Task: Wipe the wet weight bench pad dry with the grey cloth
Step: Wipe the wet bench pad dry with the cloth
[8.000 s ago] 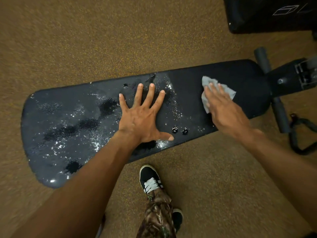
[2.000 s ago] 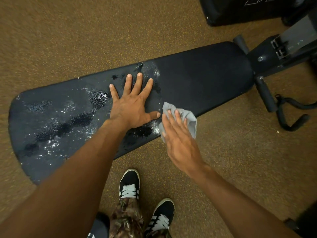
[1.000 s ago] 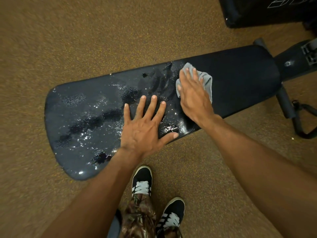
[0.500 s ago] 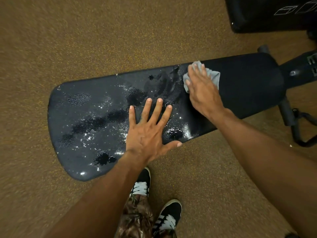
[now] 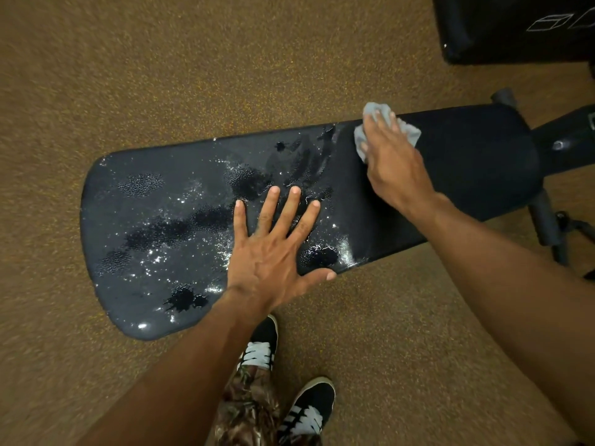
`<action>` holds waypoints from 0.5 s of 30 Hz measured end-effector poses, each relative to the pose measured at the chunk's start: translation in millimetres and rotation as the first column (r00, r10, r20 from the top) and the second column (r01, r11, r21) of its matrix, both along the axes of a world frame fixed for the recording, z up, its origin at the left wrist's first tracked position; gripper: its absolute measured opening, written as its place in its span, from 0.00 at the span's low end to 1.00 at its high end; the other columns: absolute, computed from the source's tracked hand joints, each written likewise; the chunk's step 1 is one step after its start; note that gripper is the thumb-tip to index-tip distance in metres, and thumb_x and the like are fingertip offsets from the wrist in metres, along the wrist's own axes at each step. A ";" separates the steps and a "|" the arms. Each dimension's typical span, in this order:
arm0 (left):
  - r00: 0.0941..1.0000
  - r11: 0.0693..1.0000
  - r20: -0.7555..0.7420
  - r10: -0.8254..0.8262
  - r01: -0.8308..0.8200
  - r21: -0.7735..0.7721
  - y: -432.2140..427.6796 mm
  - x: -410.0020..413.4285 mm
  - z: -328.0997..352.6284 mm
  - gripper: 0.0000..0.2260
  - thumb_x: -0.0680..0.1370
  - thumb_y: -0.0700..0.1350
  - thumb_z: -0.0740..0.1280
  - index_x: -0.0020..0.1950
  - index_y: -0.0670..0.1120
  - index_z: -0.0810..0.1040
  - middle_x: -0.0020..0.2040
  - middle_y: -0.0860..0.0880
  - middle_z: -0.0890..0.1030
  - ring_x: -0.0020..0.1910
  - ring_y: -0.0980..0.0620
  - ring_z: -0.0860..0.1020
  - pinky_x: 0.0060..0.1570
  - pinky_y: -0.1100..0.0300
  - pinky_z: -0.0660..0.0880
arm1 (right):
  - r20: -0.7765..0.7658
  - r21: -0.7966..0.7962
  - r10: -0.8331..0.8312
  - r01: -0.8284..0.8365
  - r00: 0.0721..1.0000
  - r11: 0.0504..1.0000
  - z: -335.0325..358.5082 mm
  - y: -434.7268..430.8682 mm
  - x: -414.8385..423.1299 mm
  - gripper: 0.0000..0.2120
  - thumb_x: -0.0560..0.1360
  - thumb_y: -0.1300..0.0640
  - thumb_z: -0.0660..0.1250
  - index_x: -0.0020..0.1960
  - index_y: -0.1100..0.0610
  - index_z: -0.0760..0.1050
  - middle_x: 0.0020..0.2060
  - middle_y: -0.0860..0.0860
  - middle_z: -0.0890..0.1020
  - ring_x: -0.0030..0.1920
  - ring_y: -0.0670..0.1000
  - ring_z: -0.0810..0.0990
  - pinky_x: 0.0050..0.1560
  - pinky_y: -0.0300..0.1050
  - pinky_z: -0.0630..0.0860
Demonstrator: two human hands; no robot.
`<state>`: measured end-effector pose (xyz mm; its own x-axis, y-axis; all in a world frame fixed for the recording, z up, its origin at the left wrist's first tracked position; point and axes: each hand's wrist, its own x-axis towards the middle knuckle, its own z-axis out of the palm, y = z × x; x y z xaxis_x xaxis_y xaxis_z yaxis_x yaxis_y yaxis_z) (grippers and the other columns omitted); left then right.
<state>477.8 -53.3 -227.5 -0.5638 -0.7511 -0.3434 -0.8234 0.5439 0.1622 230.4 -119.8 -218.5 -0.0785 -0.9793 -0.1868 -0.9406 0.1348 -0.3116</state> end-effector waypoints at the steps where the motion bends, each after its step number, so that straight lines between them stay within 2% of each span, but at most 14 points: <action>1: 1.000 1.000 0.000 0.003 -0.003 0.002 0.2 -0.1 0.2 0.47 0.69 0.82 0.40 0.79 0.58 0.30 0.80 0.50 0.30 0.78 0.44 0.29 0.72 0.29 0.36 | 0.008 -0.002 -0.001 0.001 1.000 1.000 -0.8 -13.2 5.2 0.24 0.79 0.64 0.48 0.75 0.62 0.60 0.75 0.59 0.64 0.77 0.61 0.57 0.76 0.62 0.55; 3: 1.000 1.000 0.000 0.008 -0.008 0.001 0.1 -0.7 0.3 0.47 0.69 0.82 0.41 0.79 0.58 0.30 0.80 0.51 0.30 0.78 0.44 0.29 0.72 0.29 0.36 | 0.014 -0.004 0.048 -0.048 0.999 0.999 -0.5 -31.3 19.0 0.22 0.80 0.58 0.46 0.71 0.62 0.64 0.69 0.59 0.70 0.74 0.61 0.62 0.74 0.64 0.57; 4: 1.000 1.000 0.002 0.009 -0.009 0.001 0.0 -0.6 0.6 0.47 0.69 0.83 0.40 0.79 0.58 0.30 0.80 0.51 0.30 0.78 0.44 0.29 0.72 0.29 0.36 | 0.022 -0.008 0.089 -0.089 0.996 0.996 -0.5 -33.4 26.2 0.22 0.82 0.57 0.46 0.72 0.62 0.64 0.70 0.59 0.70 0.75 0.60 0.62 0.75 0.63 0.56; 7: 1.000 1.000 0.010 0.010 -0.010 0.004 0.3 -0.8 1.5 0.47 0.69 0.83 0.39 0.78 0.59 0.28 0.80 0.51 0.29 0.78 0.45 0.28 0.72 0.29 0.35 | 0.064 -0.044 0.186 -0.183 0.981 0.982 4.3 -13.7 41.1 0.23 0.84 0.58 0.51 0.78 0.62 0.59 0.77 0.59 0.63 0.79 0.58 0.54 0.78 0.58 0.53; 10: 1.000 1.000 0.017 0.010 -0.010 0.007 0.5 -1.2 2.3 0.47 0.69 0.82 0.39 0.78 0.59 0.28 0.79 0.51 0.28 0.77 0.45 0.27 0.72 0.29 0.35 | 0.070 -0.030 0.251 -0.250 0.965 0.968 10.8 11.2 29.1 0.23 0.84 0.58 0.50 0.78 0.62 0.58 0.77 0.59 0.62 0.79 0.57 0.53 0.78 0.51 0.53; 13: 1.000 1.000 0.016 0.012 -0.012 0.015 0.5 -1.5 2.3 0.48 0.68 0.83 0.40 0.78 0.59 0.29 0.79 0.51 0.28 0.77 0.45 0.27 0.72 0.29 0.35 | 0.030 0.029 0.269 -0.270 0.963 0.963 15.0 14.0 8.5 0.30 0.79 0.53 0.41 0.79 0.62 0.57 0.78 0.59 0.60 0.79 0.58 0.53 0.78 0.54 0.53; 15: 1.000 1.000 0.009 0.018 -0.018 0.019 0.3 -1.6 1.9 0.48 0.68 0.83 0.41 0.79 0.59 0.29 0.79 0.51 0.28 0.77 0.45 0.27 0.72 0.29 0.35 | 0.033 0.051 0.227 -0.228 0.973 0.972 13.9 0.7 8.3 0.28 0.81 0.55 0.43 0.78 0.62 0.58 0.78 0.59 0.61 0.79 0.58 0.54 0.78 0.57 0.53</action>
